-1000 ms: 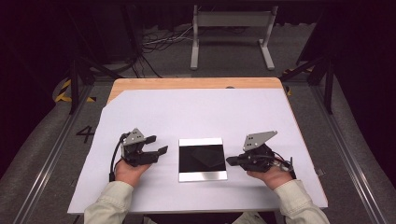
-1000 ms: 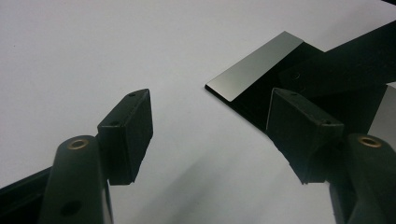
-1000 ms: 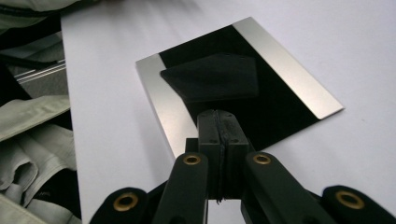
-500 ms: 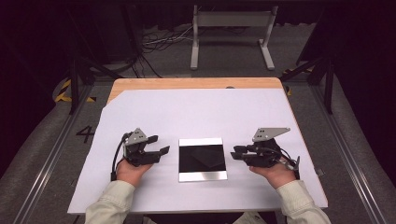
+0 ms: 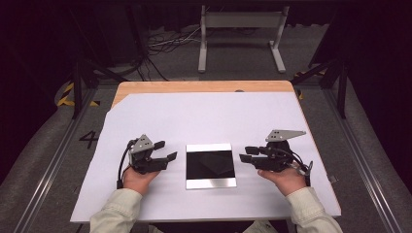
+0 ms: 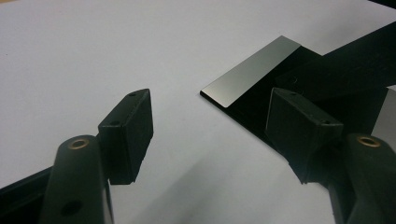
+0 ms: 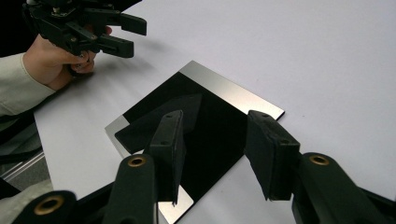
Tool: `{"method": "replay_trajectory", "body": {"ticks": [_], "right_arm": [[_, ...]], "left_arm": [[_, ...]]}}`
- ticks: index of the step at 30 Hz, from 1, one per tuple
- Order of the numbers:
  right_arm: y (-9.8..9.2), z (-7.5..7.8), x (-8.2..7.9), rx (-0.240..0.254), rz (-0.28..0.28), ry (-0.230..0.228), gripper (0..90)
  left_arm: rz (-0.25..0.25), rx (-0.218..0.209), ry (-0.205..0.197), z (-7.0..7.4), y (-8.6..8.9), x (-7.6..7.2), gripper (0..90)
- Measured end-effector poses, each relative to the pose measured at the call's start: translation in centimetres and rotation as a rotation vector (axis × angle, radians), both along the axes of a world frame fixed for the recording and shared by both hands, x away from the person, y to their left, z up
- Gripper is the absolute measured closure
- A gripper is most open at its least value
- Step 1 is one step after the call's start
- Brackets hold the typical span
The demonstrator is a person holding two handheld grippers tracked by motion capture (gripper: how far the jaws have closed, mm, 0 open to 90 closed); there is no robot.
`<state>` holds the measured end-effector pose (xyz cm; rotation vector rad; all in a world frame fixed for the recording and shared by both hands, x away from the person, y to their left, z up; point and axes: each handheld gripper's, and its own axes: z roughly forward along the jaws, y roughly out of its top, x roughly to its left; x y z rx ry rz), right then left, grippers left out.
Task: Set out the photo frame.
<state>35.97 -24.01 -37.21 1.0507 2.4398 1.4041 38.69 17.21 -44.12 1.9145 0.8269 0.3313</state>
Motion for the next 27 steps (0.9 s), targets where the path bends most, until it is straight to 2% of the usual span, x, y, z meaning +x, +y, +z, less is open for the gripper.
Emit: {"method": "replay_trajectory", "body": {"ticks": [6,7,13,14,15,17,21,27], "right_arm": [[0.3,-0.4,0.2,0.012,-0.020,0.030,55.7],[0.5,-0.7,0.3,0.028,-0.023,0.067,55.5],[0.9,-1.0,0.6,0.056,-0.040,0.130,54.5],[0.9,-1.1,0.6,0.067,-0.048,0.145,53.6],[1.0,-1.2,0.8,0.094,-0.056,0.187,52.3],[1.2,-1.4,0.9,0.109,-0.055,0.212,52.2],[1.7,-1.8,1.0,0.106,-0.048,0.229,51.1],[2.2,-2.2,1.2,0.121,-0.078,0.255,45.3]], "left_arm": [[0.002,0.001,-0.005,0.0,0.0,0.0,32.4],[0.002,0.001,-0.001,-0.1,0.0,0.1,32.4],[0.000,-0.003,0.021,-0.3,-0.1,0.1,32.2],[-0.003,0.001,0.019,-0.3,-0.1,0.2,32.1],[-0.006,0.005,0.018,-0.3,-0.2,0.2,32.1],[-0.007,0.009,0.020,-0.3,-0.2,0.1,32.1],[-0.006,0.005,0.021,-0.4,-0.2,0.2,32.0],[-0.010,0.018,0.018,-0.4,-0.3,0.3,31.6]]}}
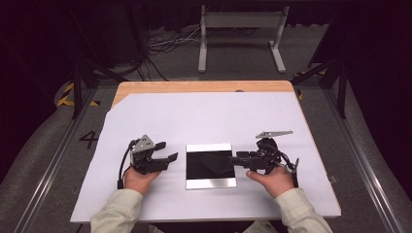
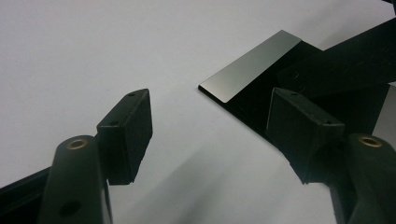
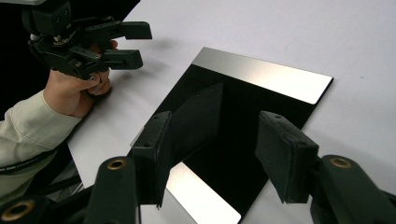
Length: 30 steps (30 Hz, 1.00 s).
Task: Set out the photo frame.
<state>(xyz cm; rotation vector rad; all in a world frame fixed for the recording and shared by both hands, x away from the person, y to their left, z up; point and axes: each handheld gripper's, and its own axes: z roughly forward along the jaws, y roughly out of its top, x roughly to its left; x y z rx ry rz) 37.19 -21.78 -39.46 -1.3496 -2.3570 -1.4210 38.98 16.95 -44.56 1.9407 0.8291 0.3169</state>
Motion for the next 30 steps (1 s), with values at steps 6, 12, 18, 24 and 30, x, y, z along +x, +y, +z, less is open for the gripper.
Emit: {"method": "replay_trajectory", "body": {"ticks": [6,12,18,24,30], "right_arm": [[0.4,-0.5,0.2,0.024,-0.007,0.034,41.7],[1.3,-1.1,0.5,0.040,0.009,0.062,40.5],[2.0,-1.6,0.7,0.055,0.028,0.091,39.8],[2.6,-1.9,0.8,0.057,0.051,0.101,40.8],[2.6,-1.8,0.9,0.054,0.054,0.116,47.7]], "left_arm": [[0.003,-0.001,0.008,0.0,-0.1,0.0,31.2],[-0.001,0.003,0.004,-0.1,-0.2,0.0,31.0],[-0.005,0.006,0.020,-0.2,-0.3,0.1,30.4],[-0.010,0.012,0.024,-0.3,-0.3,0.2,30.1],[-0.011,0.012,0.034,-0.4,-0.4,0.2,29.8]]}}
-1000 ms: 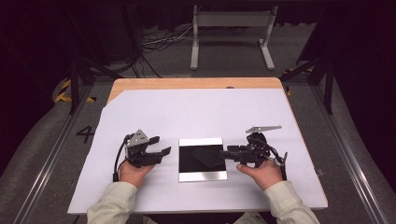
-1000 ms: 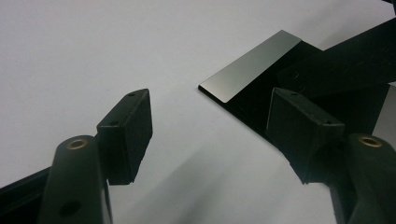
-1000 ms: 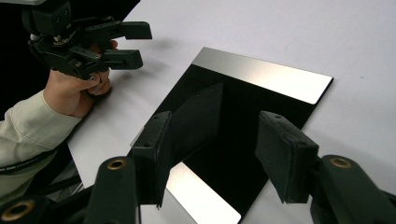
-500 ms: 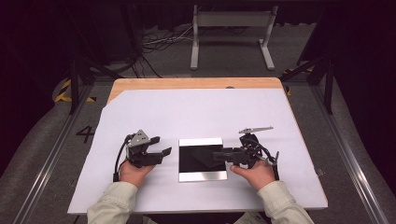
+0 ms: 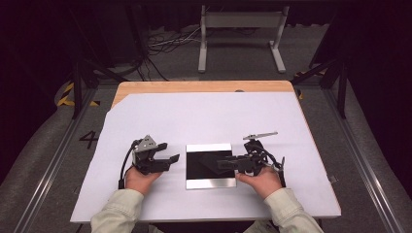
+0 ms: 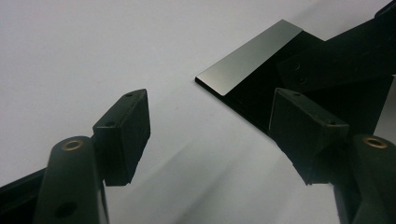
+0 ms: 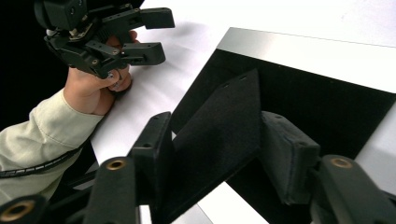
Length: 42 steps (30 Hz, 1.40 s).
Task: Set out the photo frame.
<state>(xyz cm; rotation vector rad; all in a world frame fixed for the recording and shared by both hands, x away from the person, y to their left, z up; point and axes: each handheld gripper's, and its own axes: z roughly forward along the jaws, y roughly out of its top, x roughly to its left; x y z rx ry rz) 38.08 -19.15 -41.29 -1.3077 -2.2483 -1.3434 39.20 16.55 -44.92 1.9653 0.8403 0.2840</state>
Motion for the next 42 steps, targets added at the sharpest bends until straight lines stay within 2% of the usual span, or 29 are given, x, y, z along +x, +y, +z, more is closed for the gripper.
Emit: {"method": "replay_trajectory", "body": {"ticks": [8,12,16,17,18,20,23,29,33,42], "right_arm": [[0.1,0.2,-0.1,-0.044,-0.009,0.007,53.5],[-0.3,0.9,-0.4,-0.090,-0.027,-0.043,65.6],[-0.6,1.3,-0.5,-0.097,-0.018,-0.063,66.9],[-0.7,1.2,-0.4,-0.078,-0.015,-0.051,62.5],[-0.7,1.2,-0.4,-0.078,-0.015,-0.051,62.5],[-0.7,0.9,-0.2,-0.039,-0.009,0.009,55.1],[-0.4,0.5,-0.2,-0.042,-0.009,0.034,52.6],[-0.1,-0.1,0.0,0.002,0.018,0.121,51.0],[0.1,-0.3,0.1,0.019,0.023,0.144,51.8],[-0.1,-0.2,0.1,0.037,0.014,0.163,58.3]], "left_arm": [[-0.002,0.007,0.004,-0.1,-0.1,0.0,29.7],[0.000,0.003,0.007,-0.1,-0.1,0.0,29.7],[0.000,0.004,0.007,-0.1,-0.1,0.0,29.7],[0.000,0.004,0.007,-0.1,-0.1,0.0,29.7],[0.000,0.004,0.007,-0.1,-0.1,0.0,29.7],[0.000,0.002,0.008,0.0,-0.1,0.0,29.7],[0.000,0.004,0.008,-0.1,-0.1,0.0,29.7],[-0.001,0.004,0.009,-0.1,-0.1,0.0,29.7],[-0.002,0.005,0.009,-0.1,-0.1,0.1,29.6],[-0.001,0.003,0.009,-0.1,-0.1,0.1,29.6]]}}
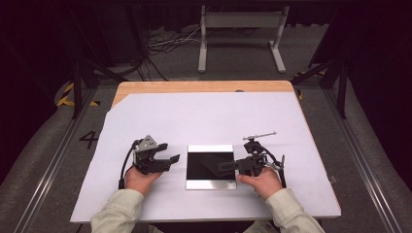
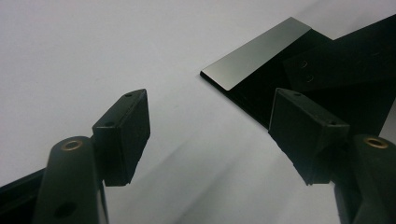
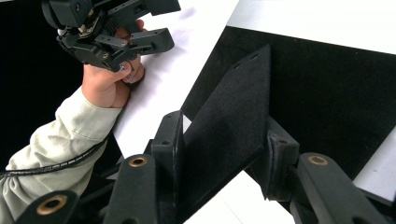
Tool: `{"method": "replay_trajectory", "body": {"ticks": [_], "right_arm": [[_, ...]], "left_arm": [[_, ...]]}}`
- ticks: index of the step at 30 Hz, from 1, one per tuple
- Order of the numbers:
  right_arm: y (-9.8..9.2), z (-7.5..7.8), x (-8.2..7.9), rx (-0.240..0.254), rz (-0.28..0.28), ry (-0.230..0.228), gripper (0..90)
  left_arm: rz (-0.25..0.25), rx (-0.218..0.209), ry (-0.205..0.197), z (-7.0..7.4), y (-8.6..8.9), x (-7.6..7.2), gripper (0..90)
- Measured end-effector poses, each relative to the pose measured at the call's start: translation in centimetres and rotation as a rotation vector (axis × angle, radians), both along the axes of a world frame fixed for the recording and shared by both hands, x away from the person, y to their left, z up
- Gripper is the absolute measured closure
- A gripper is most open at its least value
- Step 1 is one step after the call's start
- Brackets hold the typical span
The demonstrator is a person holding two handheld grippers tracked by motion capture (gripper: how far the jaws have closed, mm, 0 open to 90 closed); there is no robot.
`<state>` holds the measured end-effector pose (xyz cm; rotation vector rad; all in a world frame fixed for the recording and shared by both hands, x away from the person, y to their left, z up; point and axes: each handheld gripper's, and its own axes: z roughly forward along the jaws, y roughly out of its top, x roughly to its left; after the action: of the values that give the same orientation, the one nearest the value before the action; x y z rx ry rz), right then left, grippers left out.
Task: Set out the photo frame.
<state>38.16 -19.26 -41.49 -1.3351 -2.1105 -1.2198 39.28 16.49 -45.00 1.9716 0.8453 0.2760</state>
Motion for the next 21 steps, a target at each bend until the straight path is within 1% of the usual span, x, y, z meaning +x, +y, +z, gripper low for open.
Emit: {"method": "replay_trajectory", "body": {"ticks": [7,9,10,11,16,21], "right_arm": [[0.0,0.5,-0.3,0.009,0.018,-0.029,65.5],[0.0,0.7,-0.3,0.017,0.024,-0.033,67.8],[-0.1,0.8,-0.4,0.027,0.028,-0.033,69.0],[-0.1,0.8,-0.4,0.040,0.032,-0.031,70.5],[-0.1,1.2,-0.6,0.068,0.041,-0.039,76.1],[-0.6,1.5,-0.6,0.116,0.031,-0.043,82.7]], "left_arm": [[0.003,-0.007,-0.005,0.1,0.2,0.0,29.6],[0.012,-0.012,-0.008,0.1,0.3,0.0,29.6],[0.018,-0.017,-0.005,0.2,0.4,-0.1,29.6],[0.024,-0.021,-0.011,0.2,0.5,-0.1,29.6],[0.043,-0.044,-0.016,0.3,1.0,0.0,29.6],[0.045,-0.046,-0.014,0.3,1.0,-0.1,29.6]]}}
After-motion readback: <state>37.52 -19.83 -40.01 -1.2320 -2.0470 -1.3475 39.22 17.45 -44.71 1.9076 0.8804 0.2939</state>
